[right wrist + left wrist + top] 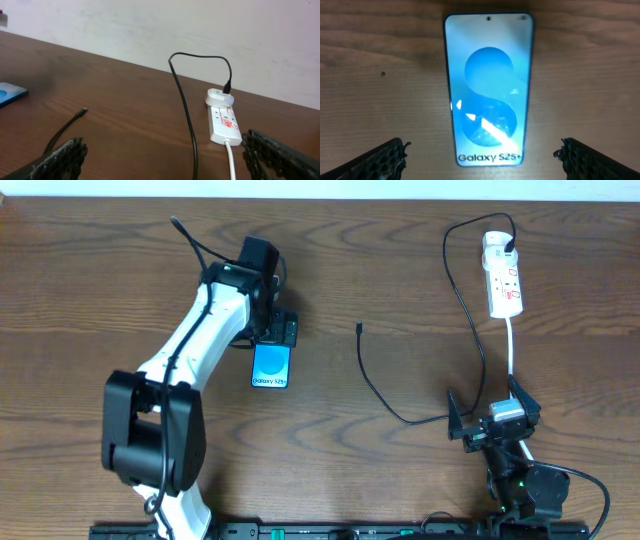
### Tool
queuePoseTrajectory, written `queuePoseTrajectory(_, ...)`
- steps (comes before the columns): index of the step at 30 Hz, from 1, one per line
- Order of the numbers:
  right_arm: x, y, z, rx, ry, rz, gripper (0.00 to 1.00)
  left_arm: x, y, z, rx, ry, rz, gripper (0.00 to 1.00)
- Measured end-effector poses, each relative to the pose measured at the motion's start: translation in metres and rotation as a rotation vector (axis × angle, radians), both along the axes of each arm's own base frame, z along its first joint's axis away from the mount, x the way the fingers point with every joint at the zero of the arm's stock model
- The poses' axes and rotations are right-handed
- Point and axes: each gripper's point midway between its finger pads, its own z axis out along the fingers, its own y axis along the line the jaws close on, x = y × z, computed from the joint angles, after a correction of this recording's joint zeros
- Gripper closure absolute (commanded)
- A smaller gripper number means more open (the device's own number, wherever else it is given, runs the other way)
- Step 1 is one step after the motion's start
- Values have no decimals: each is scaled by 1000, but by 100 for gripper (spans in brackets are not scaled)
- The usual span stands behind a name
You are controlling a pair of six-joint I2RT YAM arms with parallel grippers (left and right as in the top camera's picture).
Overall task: Plug charger to phone and switch on socket
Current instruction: 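Move the left gripper forward over the blue phone, then lower the left gripper and grip the phone's top edge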
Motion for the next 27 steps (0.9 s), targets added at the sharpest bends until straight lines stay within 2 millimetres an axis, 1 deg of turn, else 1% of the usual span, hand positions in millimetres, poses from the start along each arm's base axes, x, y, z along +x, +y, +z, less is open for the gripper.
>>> queuePoseTrajectory(5, 0, 0, 0, 0, 0, -1, 1, 3, 0, -15, 7, 19, 23, 0)
queuePoseTrajectory(16, 0, 0, 0, 0, 0, 0, 1, 4, -7, -40, 20, 53, 15, 0)
queuePoseTrajectory(21, 0, 0, 0, 0, 0, 0, 1, 3, -6, -47, 24, 71, 28, 0)
queuePoseTrajectory(27, 0, 0, 0, 0, 0, 0, 1, 8, -7, -47, 17, 53, 38, 0)
